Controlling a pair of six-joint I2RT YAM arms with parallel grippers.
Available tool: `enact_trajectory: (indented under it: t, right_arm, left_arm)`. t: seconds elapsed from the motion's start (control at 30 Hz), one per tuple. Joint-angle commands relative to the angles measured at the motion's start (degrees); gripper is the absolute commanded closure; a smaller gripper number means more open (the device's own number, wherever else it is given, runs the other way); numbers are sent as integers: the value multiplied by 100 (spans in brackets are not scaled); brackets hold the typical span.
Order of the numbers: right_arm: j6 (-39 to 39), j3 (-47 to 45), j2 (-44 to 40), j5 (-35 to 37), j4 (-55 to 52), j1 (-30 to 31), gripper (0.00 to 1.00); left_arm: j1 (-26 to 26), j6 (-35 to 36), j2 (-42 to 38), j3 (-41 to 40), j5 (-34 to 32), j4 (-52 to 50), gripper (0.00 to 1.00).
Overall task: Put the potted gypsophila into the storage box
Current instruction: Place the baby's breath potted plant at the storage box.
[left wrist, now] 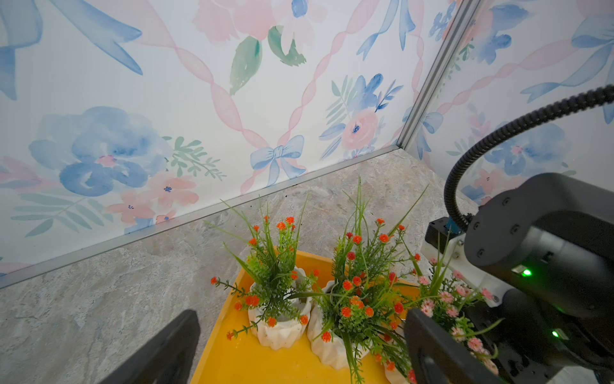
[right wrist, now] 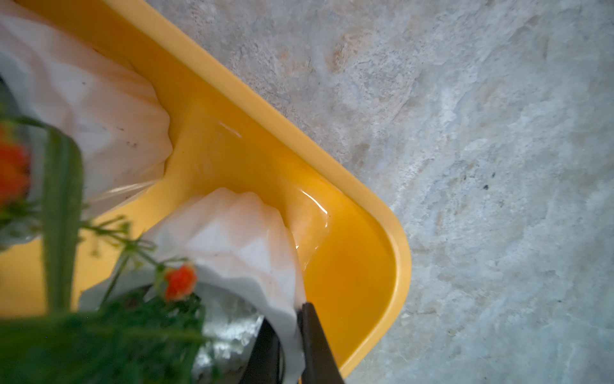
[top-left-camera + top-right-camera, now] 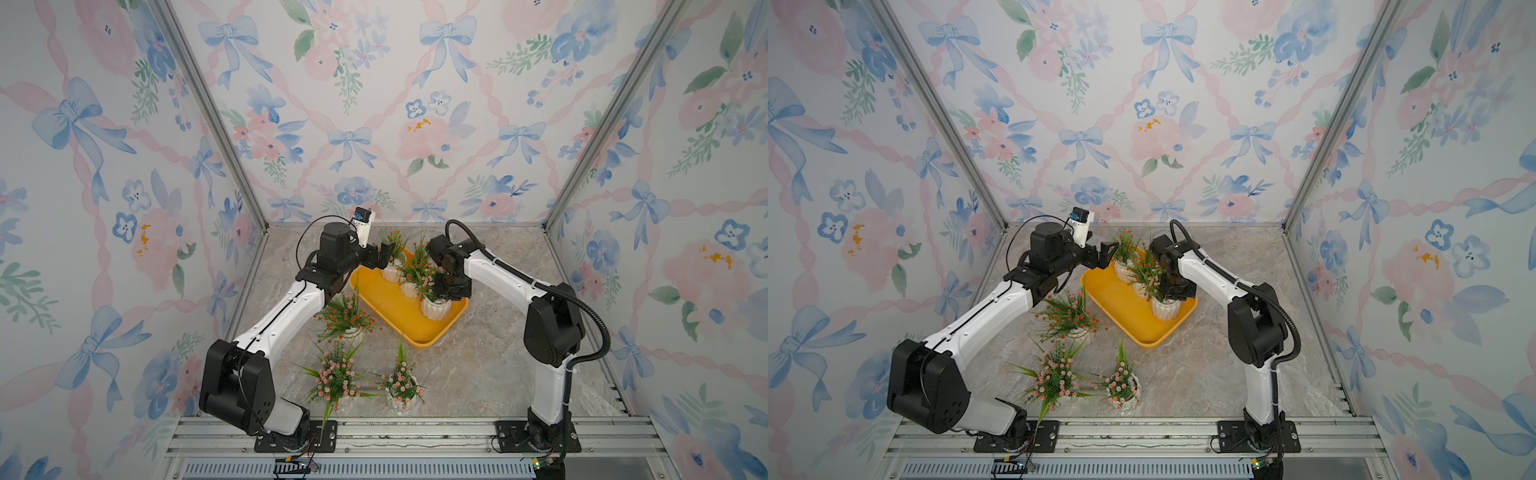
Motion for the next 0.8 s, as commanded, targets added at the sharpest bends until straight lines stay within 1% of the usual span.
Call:
enact_trajectory:
  t: [0.0, 0.33, 0.43, 0.53, 0.63, 0.73, 0.77]
  right_arm:
    - [143, 140, 146, 86, 130, -59, 91]
    - [312, -32, 122, 370, 206, -131, 90]
    - [288, -67, 121, 314, 250, -133, 85]
    - [308, -144, 105, 253, 336, -133, 76]
    - [363, -262, 65, 217, 407, -133, 72]
    - [493, -420, -45, 322, 462, -129, 71]
    - [508, -489, -106, 342, 520, -133, 69]
  left_arm:
    - [65, 101, 86, 66, -43, 128, 2]
    - [100, 134, 179, 111, -16, 248, 2]
    - [109, 132, 210, 143, 14, 314, 2]
    - [108, 150, 268, 177, 38, 379, 2]
    - [109, 160, 315, 216, 80, 433, 2]
    - [109, 172, 319, 221, 159, 480, 2]
    - [109, 172, 313, 208, 172, 496, 2]
